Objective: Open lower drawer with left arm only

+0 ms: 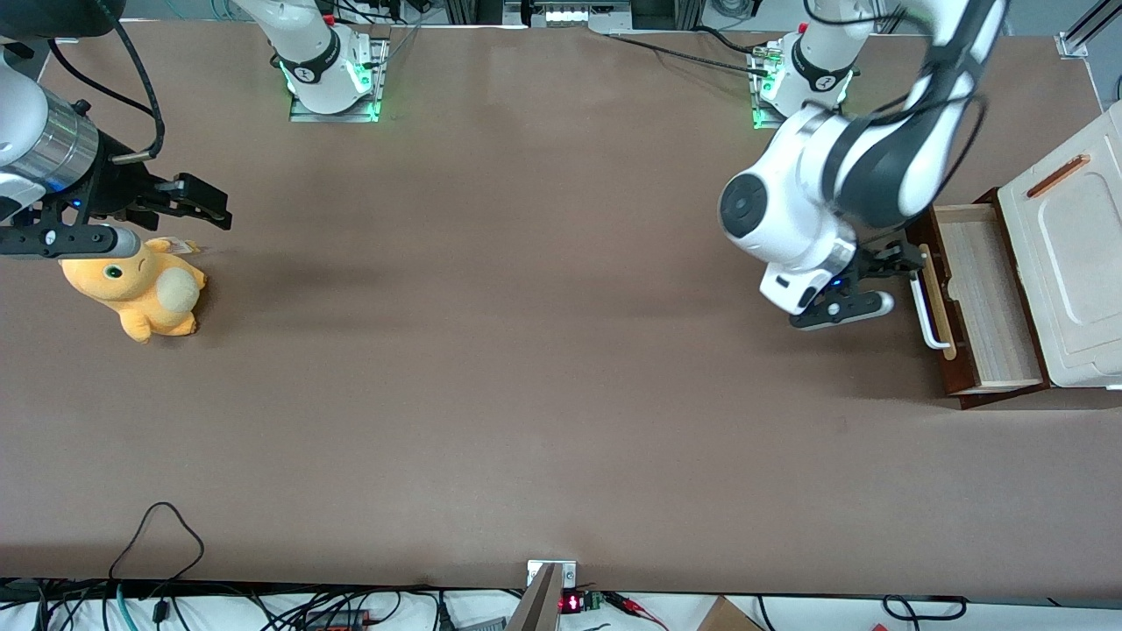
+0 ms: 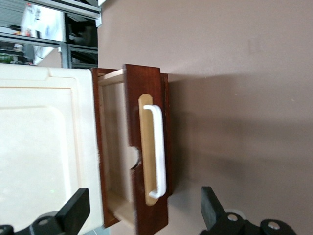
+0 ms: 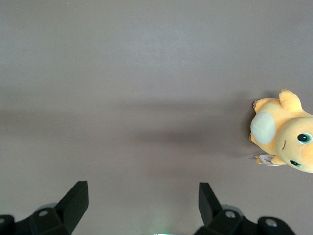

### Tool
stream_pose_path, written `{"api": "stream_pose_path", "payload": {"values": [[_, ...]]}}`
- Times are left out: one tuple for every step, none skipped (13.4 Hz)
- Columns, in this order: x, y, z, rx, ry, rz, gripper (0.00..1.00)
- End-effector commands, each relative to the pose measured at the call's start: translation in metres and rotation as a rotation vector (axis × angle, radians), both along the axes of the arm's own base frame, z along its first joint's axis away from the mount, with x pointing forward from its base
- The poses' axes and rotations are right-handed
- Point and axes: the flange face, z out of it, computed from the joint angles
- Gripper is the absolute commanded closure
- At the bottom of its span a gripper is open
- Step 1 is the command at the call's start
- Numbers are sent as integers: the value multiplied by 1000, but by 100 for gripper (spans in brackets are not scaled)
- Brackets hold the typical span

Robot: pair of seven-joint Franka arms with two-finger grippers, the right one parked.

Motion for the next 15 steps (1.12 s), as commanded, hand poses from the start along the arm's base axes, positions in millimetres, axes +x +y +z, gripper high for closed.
{"api": "stream_pose_path", "payload": {"values": [[9, 4, 83, -195, 62, -11, 0], [12, 17, 105, -295, 67, 13, 0], [14, 33, 126, -425, 64, 51, 0], [17, 49, 139, -541, 57, 88, 0], [18, 65, 152, -630, 40, 119, 0], [18, 82, 162, -689, 31, 123, 0], [17, 91, 170, -736, 27, 94, 0], [13, 95, 177, -764, 20, 68, 0], [9, 103, 181, -769, 4, 69, 0], [3, 105, 185, -777, -17, 60, 0], [-2, 109, 187, -796, -37, 59, 0], [-6, 116, 187, -816, -42, 39, 0], [-7, 124, 185, -826, -43, 12, 0], [-10, 128, 187, -827, -47, 2, 0], [-11, 132, 185, -826, -47, 7, 0]]}}
